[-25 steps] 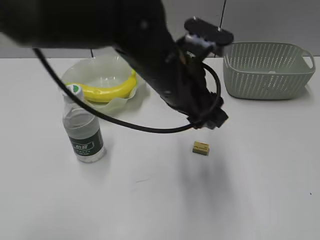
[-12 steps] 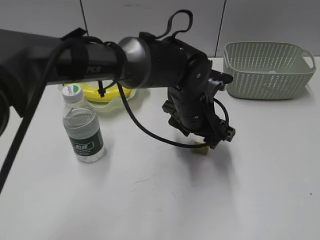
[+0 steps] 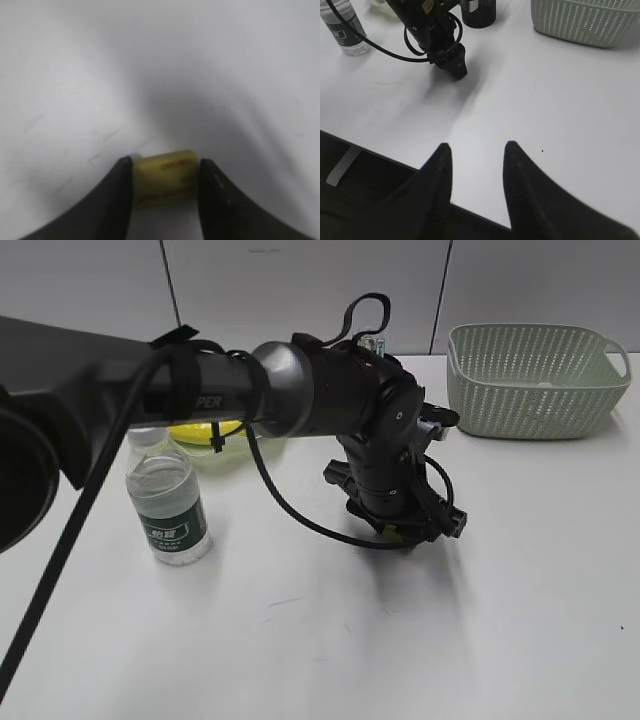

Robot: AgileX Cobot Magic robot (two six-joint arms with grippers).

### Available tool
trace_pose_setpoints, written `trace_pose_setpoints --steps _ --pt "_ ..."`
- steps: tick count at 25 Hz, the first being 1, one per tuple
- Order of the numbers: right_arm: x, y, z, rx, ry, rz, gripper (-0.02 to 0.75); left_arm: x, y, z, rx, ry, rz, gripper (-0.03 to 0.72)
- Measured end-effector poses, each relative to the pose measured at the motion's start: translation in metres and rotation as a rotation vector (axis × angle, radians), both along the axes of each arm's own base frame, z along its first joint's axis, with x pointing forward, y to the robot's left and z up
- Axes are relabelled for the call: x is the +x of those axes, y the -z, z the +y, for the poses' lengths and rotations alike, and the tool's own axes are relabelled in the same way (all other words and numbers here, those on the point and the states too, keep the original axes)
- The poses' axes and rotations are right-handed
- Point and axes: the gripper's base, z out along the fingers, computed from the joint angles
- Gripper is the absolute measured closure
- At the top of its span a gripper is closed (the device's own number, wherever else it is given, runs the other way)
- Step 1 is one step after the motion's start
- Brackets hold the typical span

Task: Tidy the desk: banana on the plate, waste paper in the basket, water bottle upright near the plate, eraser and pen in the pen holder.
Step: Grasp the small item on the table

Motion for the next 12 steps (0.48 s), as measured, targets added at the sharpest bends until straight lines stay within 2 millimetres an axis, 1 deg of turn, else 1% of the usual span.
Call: trace_pose_setpoints --steps 1,5,7,9,10,12 --pt "0.0 0.0 0.0 0.0 0.0 0.0 0.453 0.0 0.0 0.0 -0.002 0.001 -0.002 0.398" --pt "0.0 0.0 0.0 0.0 0.0 0.0 0.453 0.001 -0.003 -0.001 -0.013 0.003 -0.017 0.406" --pt "0.0 0.0 0.0 0.0 0.0 0.0 0.453 0.005 -0.017 -0.001 -0.037 0.013 -0.069 0.406" --pt "0.0 0.0 0.0 0.0 0.0 0.0 0.453 0.016 -0.045 0.003 -0.1 0.021 -0.18 0.406" --pt "0.0 0.0 0.0 0.0 0.0 0.0 0.453 0.023 -0.065 0.006 -0.153 0.02 -0.254 0.406" --pt "0.0 0.0 0.0 -0.001 0.001 0.0 0.453 0.046 -0.106 0.022 -0.279 -0.016 -0.398 0.406"
